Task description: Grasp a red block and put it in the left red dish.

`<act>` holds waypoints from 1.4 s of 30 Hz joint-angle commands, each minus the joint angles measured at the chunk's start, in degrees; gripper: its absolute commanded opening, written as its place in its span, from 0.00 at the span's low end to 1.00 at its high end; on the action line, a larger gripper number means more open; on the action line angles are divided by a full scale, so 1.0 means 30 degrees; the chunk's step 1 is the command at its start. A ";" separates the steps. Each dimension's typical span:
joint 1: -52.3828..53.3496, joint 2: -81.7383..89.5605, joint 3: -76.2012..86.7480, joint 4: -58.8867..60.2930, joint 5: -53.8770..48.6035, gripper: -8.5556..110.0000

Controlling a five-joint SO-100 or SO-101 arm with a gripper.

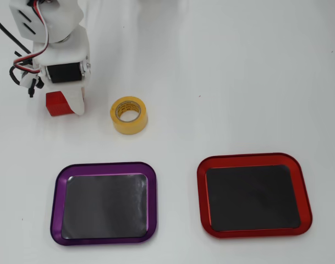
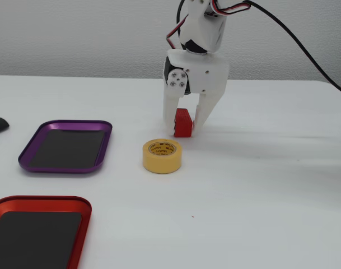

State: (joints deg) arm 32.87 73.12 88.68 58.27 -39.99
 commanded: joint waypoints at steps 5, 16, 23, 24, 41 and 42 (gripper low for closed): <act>-0.0146 0.4248 -0.0205 0.1963 -0.0439 0.07; -0.5537 1.6318 0.1787 0.3691 0.0088 0.07; -1.0957 1.5820 0.4512 -0.1318 0.4980 0.07; -1.1426 1.5088 0.4629 -0.2051 0.5566 0.07; -1.4121 0.2285 -0.3838 -0.4043 0.9609 0.07; -1.4121 0.1963 -0.4365 -0.4043 0.9609 0.07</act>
State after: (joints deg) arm -9.58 79.98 80.86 45.97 -11.60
